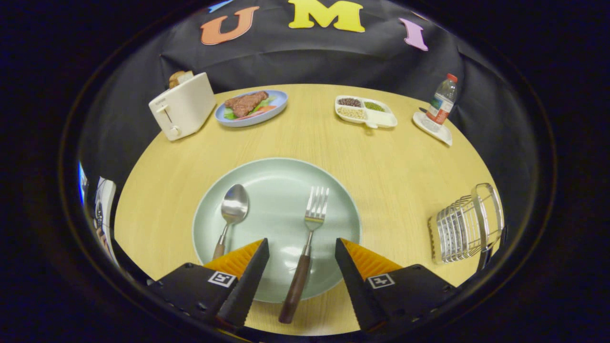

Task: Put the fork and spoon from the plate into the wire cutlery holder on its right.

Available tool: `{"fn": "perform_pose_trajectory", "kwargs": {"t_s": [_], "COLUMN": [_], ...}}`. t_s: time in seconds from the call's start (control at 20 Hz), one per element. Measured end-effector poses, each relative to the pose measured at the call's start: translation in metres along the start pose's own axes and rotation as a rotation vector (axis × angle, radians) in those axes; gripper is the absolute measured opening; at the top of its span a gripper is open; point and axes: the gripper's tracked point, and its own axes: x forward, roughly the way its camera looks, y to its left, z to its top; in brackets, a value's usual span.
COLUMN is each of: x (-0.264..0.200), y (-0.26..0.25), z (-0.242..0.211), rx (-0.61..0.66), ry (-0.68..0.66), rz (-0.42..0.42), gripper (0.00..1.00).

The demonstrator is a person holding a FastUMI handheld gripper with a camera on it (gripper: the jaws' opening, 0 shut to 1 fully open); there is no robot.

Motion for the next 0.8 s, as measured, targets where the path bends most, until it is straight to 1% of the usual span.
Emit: {"fn": "perform_pose_trajectory", "kwargs": {"t_s": [0.1, 0.15, 0.25, 0.35, 0.4, 0.45, 0.55, 0.65, 0.7, 0.75, 0.8], "x": [0.005, 0.008, 0.012, 0.014, 0.012, 0.019, 0.015, 0.015, 0.012, 0.012, 0.01], "y": [0.001, 0.003, 0.005, 0.006, 0.007, 0.009, 0.014, 0.015, 0.015, 0.015, 0.013], "z": [-0.003, -0.005, -0.01, -0.008, -0.007, -0.009, -0.009, -0.007, -0.008, -0.008, -0.007], "rx": [0.003, 0.003, 0.004, 0.002, -0.003, 0.0, 0.002, -0.002, -0.003, -0.002, 0.0], "ry": [0.021, 0.038, 0.079, 0.085, 0.086, 0.09, 0.102, 0.114, 0.114, 0.111, 0.11], "rz": [-0.004, -0.004, -0.001, -0.005, -0.003, 0.007, 0.022, 0.025, 0.024, 0.026, 0.025], "gripper": [0.74, 0.73, 0.61, 0.46, 0.44, 0.44, 0.22, 0.09, 0.04, 0.04, 0.01]}}
